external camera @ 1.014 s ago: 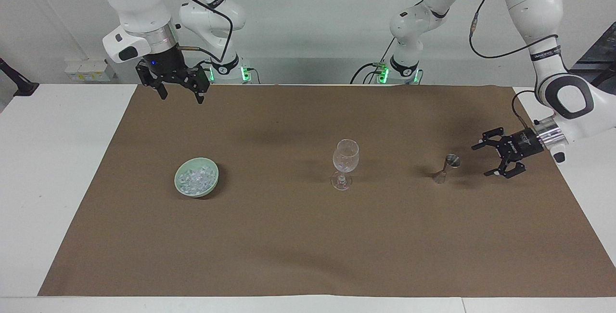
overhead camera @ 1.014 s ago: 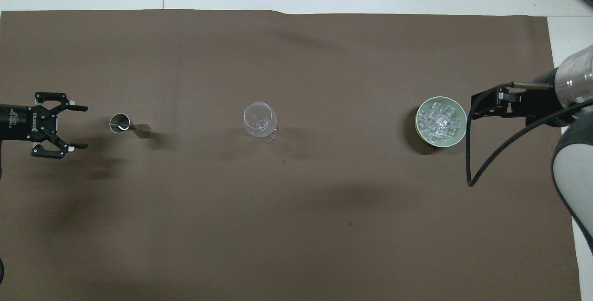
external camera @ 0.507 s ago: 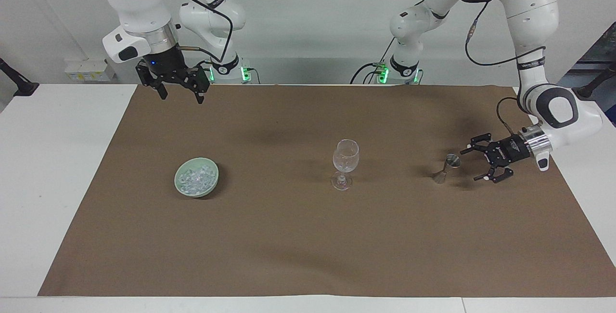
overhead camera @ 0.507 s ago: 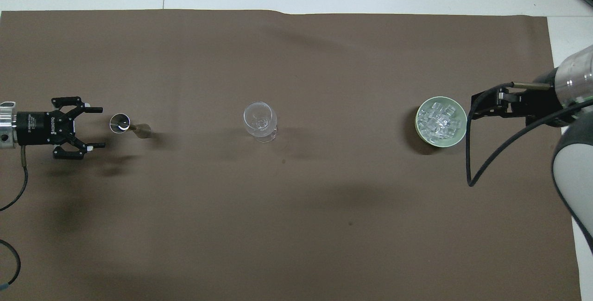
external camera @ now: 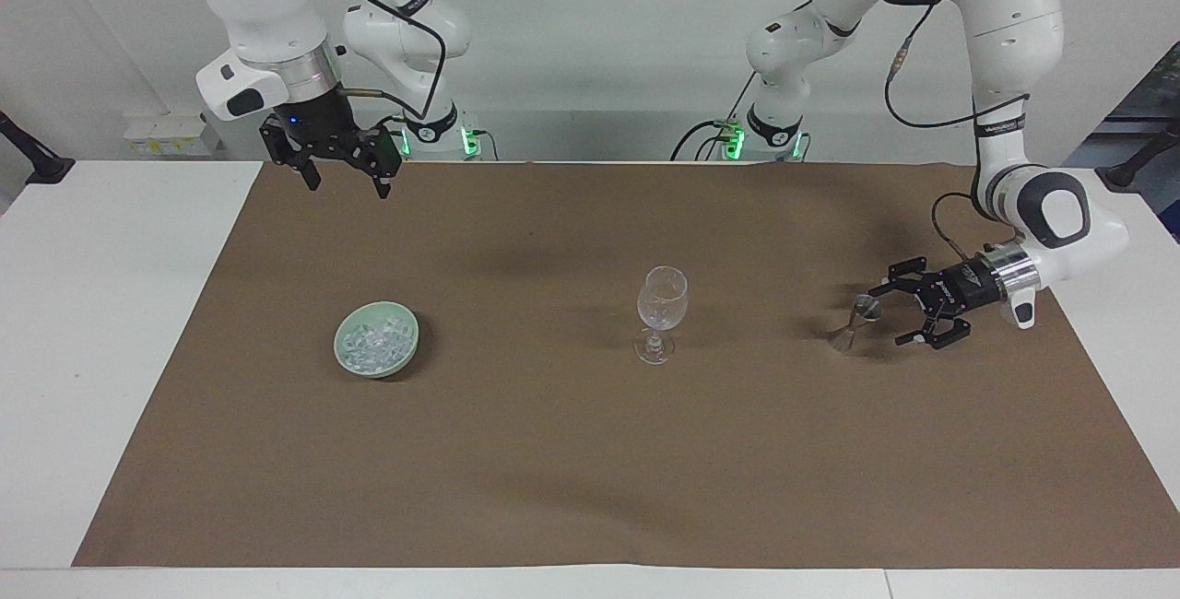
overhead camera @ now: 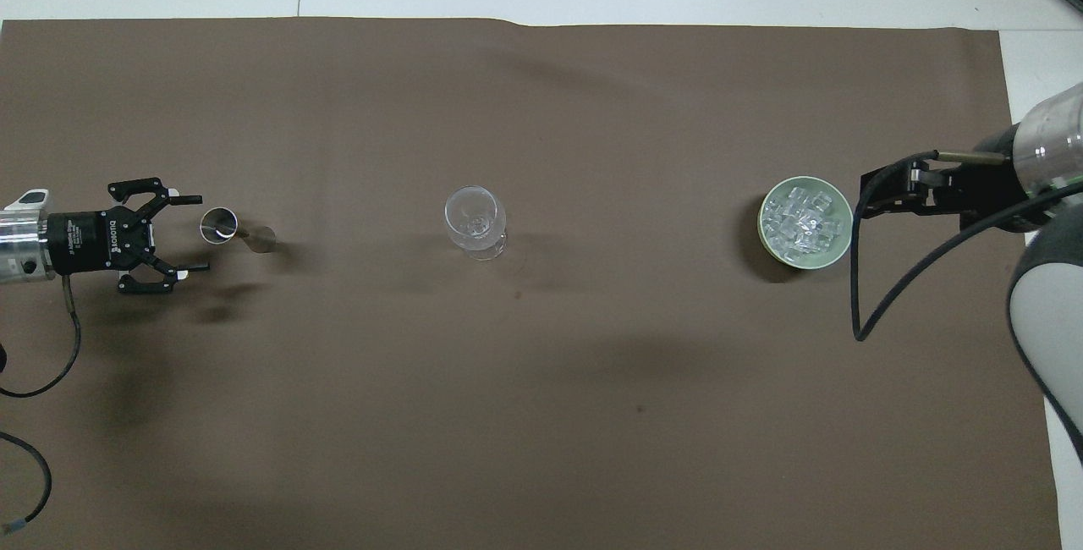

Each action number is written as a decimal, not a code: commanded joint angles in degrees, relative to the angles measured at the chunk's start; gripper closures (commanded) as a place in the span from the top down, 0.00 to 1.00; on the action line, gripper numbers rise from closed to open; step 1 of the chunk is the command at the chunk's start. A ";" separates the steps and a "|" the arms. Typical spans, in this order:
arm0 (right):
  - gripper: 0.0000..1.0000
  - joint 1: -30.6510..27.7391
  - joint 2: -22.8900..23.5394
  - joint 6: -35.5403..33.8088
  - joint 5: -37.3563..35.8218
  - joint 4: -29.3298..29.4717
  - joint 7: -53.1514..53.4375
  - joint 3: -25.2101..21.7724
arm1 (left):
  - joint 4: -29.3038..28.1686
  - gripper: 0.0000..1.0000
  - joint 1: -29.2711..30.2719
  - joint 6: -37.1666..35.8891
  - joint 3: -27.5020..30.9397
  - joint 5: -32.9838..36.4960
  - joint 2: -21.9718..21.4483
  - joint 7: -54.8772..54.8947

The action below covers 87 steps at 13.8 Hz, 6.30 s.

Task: Pour wine and add ice with both arms
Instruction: 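Close the left gripper around the small dark bottle, then lift the small dark bottle off the table with the left gripper, then carry the bottle with the left gripper over the clear glass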

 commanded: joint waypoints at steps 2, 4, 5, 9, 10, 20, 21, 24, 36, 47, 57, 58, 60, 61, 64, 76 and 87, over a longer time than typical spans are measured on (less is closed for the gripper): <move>1.00 -1.43 -0.91 1.07 1.34 -1.09 -1.44 0.76 | -2.88 1.00 -0.30 1.04 -0.05 -2.35 -1.09 1.94; 1.00 -1.43 -0.82 1.07 1.34 -1.09 -1.44 0.68 | -4.28 1.00 -0.39 2.45 -0.05 -4.89 -1.27 2.21; 1.00 -1.43 -0.82 1.07 1.34 -1.09 -1.44 0.76 | -4.37 1.00 -0.39 2.54 -0.05 -5.07 -1.27 2.21; 1.00 -1.43 -0.83 1.07 1.34 -1.09 -1.44 0.76 | -5.51 1.00 -1.36 4.21 -0.67 -5.60 -1.35 4.48; 1.00 -1.43 -0.91 1.07 1.34 -1.09 -1.44 0.76 | -6.21 1.00 -1.36 4.30 -0.67 -6.65 -1.53 4.75; 1.00 -1.43 -0.82 1.07 1.34 -1.09 -1.44 0.68 | -7.89 1.00 -1.71 5.53 -1.11 -9.64 -2.15 5.20; 1.00 -1.43 -0.82 1.07 1.34 -1.09 -1.44 0.68 | -7.89 1.00 -1.71 5.53 -1.28 -10.17 -2.15 5.20; 1.00 -1.43 -0.83 1.07 1.34 -1.09 -1.44 0.76 | -7.89 1.00 -1.71 5.62 -1.72 -11.40 -2.15 5.28; 1.00 -1.43 -0.82 1.07 1.34 -1.09 -1.44 0.76 | -8.33 1.00 -2.15 7.46 -2.16 -11.40 -2.15 5.11; 1.00 -1.43 -0.82 1.07 1.34 -1.09 -1.44 0.68 | -8.15 0.83 -1.97 7.02 -2.08 -11.40 -2.23 4.67; 1.00 -1.43 -0.82 1.16 1.34 -1.09 -1.44 0.76 | -7.54 0.67 -1.89 7.20 -1.90 -11.05 -2.15 4.32; 1.00 -1.43 -0.82 1.07 1.34 -1.09 -1.44 0.76 | -7.54 0.64 -1.89 7.20 -1.90 -11.05 -2.15 4.32; 1.00 -1.43 -0.82 1.07 1.34 -1.09 -1.44 0.76 | -7.54 0.61 -1.89 7.20 -1.90 -11.05 -2.15 4.32; 1.00 -1.43 -0.82 1.07 1.34 -1.09 -1.44 0.68 | -7.54 0.56 -1.89 7.20 -1.90 -10.97 -2.15 4.32; 1.00 -1.43 -0.82 1.07 1.34 -1.09 -1.44 0.68 | -7.54 0.33 -1.80 7.11 -1.90 -10.96 -2.15 4.32; 1.00 -1.43 -0.82 1.07 1.34 -1.09 -1.44 0.76 | -6.66 0.00 -1.62 4.66 -2.25 -11.40 -2.15 -3.68; 1.00 -1.43 -0.82 1.07 1.34 -1.09 -1.44 0.76 | -2.97 0.00 -2.06 5.00 -9.27 -10.97 -8.47 -10.17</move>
